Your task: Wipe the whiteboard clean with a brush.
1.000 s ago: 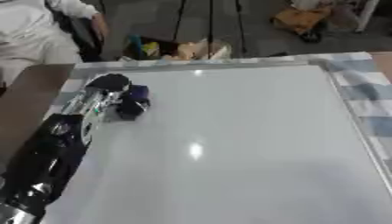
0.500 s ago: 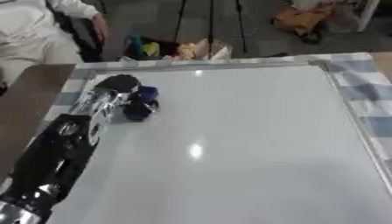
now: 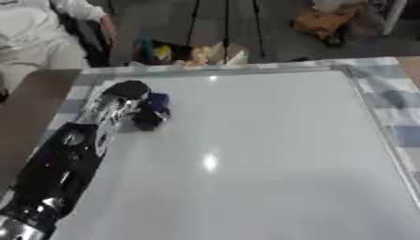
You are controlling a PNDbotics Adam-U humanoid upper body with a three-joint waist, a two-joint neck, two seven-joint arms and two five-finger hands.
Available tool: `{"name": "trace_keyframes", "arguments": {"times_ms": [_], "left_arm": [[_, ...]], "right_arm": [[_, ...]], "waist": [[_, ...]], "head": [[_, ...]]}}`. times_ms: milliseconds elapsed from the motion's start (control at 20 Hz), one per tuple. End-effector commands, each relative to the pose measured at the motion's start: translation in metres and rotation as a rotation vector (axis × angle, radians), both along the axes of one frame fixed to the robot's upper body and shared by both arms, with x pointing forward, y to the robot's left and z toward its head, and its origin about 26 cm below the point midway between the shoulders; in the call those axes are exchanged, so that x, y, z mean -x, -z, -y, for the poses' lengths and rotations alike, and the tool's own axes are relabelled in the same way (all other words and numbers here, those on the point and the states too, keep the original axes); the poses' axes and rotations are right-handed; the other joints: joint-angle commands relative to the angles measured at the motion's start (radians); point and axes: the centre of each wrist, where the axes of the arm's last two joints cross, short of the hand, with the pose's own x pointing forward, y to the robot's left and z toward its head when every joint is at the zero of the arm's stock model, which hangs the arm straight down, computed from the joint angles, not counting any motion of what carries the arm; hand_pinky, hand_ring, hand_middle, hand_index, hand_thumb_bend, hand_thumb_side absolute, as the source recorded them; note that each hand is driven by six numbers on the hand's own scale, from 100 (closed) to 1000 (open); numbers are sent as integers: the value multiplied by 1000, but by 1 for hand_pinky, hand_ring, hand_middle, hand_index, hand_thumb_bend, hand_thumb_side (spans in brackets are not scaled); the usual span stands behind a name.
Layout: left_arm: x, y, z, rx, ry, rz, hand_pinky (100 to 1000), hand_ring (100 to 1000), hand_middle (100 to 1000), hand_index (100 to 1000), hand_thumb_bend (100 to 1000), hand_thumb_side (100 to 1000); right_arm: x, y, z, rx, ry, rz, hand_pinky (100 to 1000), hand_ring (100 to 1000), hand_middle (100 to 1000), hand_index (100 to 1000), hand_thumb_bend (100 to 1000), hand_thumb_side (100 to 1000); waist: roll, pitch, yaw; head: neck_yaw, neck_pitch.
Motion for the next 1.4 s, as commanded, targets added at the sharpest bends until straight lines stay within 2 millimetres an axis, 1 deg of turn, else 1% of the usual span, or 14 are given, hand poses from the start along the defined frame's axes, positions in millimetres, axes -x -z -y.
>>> {"name": "trace_keyframes", "arguments": {"times_ms": [50,450,850,1400], "left_arm": [[1,-4,-22,-3,-57,7,307,403,283,364,100,702],[5,4,-58,12,-167,11,305,401,281,364,100,696],[9,5,-83,34,-251,23,305,400,280,364,100,691],[12,9,-96,33,-299,34,301,397,277,364,100,687]], "right_arm": [[2,-9,4,27,0,23,780,810,703,858,100,968],[3,-8,5,26,5,24,779,809,704,857,100,970],[4,-7,5,25,8,27,779,809,704,857,100,969],[4,-6,5,23,10,31,779,809,705,857,100,970]], "waist": [[-8,-21,2],[-11,-23,6],[-14,-22,6],[-15,-20,5]], "head": [[-2,2],[-10,-1],[-14,0],[-19,-1]]}}
